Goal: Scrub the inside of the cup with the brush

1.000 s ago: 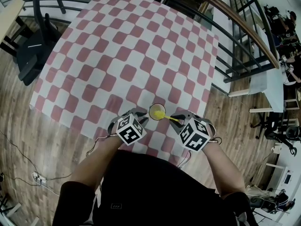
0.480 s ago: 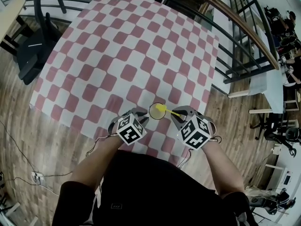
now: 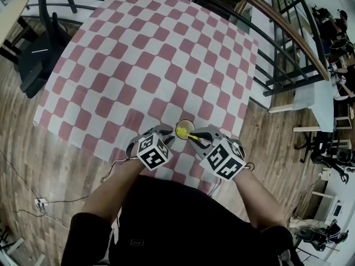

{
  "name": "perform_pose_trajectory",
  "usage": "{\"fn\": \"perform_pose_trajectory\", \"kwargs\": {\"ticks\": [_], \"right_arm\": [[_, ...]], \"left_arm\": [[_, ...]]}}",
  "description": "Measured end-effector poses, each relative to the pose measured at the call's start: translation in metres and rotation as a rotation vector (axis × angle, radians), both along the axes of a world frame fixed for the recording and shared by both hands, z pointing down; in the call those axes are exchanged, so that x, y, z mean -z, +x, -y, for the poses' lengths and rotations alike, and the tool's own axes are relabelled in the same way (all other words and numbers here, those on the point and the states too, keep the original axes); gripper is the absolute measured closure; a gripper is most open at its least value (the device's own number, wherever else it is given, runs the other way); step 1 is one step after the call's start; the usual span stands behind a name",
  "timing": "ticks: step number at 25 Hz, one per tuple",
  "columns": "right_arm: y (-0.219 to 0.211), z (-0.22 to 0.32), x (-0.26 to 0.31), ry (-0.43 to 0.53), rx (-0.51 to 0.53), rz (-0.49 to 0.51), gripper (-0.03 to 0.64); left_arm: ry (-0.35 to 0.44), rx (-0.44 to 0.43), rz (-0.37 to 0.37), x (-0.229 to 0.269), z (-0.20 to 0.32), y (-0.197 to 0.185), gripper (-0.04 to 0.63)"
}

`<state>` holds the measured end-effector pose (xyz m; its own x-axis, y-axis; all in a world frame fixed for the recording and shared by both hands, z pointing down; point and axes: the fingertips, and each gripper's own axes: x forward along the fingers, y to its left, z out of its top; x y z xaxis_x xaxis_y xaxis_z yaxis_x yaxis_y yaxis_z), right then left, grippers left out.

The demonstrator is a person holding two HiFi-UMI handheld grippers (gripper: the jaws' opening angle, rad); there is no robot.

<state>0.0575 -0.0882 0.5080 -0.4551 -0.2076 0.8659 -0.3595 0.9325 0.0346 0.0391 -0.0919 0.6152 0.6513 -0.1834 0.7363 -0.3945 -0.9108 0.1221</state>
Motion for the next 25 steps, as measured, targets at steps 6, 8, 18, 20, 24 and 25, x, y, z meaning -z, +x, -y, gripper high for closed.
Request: {"fn": "perform_pose_trajectory", "kwargs": {"ticks": [6,8,18,20,24,25], "right_arm": [[0.020,-0.016,0.002,-0.049,0.014,-0.030,0.575],[0.031,-0.019,0.001,-0.049,0.019,-0.067,0.574],[0.074,-0.003,-0.007,0.065,-0.038,-0.186,0.574],[0.073,0.000,-0.007,0.110,-0.044,-0.182,0.574],[0.070,0.004,-0.006,0.153,-0.078,-0.125,0.574],[0.068,0.006,-0.006,0.152,-0.093,-0.097,0.574]], "left_arm": [[-0.004,0.003,0.001,0.000,-0.001,0.000,0.526],[-0.004,0.007,-0.001,0.000,-0.001,-0.001,0.526],[-0.004,0.030,-0.001,-0.001,-0.001,-0.001,0.526],[-0.008,0.039,-0.002,-0.002,-0.002,0.000,0.526],[-0.006,0.058,0.006,-0.003,-0.003,0.002,0.526],[-0.003,0.062,0.012,-0.004,-0.003,0.002,0.526]]}}
